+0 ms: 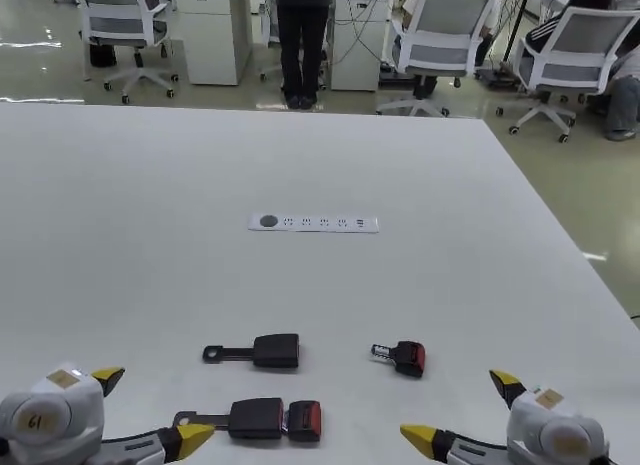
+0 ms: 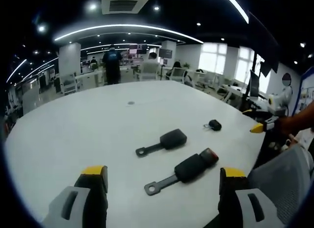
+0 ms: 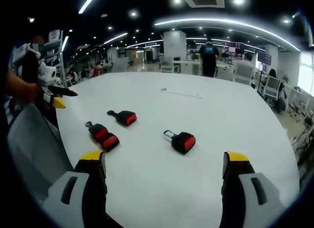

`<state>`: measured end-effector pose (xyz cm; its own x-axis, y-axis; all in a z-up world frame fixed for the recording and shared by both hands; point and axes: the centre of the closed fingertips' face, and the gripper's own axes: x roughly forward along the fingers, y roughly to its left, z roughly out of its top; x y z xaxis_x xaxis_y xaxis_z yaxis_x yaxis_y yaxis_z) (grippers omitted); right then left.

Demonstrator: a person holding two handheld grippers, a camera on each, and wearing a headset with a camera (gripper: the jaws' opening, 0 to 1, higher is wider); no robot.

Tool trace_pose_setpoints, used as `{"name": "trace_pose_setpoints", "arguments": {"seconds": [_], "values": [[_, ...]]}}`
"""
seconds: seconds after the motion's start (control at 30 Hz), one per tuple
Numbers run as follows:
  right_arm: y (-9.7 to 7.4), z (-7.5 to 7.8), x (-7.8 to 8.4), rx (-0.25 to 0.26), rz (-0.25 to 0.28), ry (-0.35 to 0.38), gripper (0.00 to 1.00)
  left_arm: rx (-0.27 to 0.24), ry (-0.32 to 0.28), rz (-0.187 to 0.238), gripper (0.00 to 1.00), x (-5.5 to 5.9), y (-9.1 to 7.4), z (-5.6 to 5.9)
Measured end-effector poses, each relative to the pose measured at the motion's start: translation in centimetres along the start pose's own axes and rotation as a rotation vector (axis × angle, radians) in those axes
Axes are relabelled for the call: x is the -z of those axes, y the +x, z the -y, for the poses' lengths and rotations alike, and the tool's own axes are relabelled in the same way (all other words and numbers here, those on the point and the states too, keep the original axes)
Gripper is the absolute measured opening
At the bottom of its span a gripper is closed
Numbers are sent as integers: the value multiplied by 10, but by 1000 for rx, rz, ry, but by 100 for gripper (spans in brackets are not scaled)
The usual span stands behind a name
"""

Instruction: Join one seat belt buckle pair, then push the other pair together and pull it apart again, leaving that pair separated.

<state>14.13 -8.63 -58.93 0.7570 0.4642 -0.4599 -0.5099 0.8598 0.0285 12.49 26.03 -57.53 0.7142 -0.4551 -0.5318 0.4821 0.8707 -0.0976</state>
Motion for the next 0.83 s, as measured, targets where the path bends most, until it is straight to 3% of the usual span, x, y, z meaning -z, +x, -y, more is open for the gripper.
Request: {"name": "trace_pose_setpoints", "arguments": {"seconds": [0.07,0.23,0.83], "values": [[-2,0,4,-10,-20,-33,100,-2,-10,-3,97,1,-1,0],[-6,9,9,3,-25,-30,100,-6,-10,7,97,-1,-3,-2],[-3,3,8,6,-30,-25,99,11,-15,30,98,-6,-1,-8]]}}
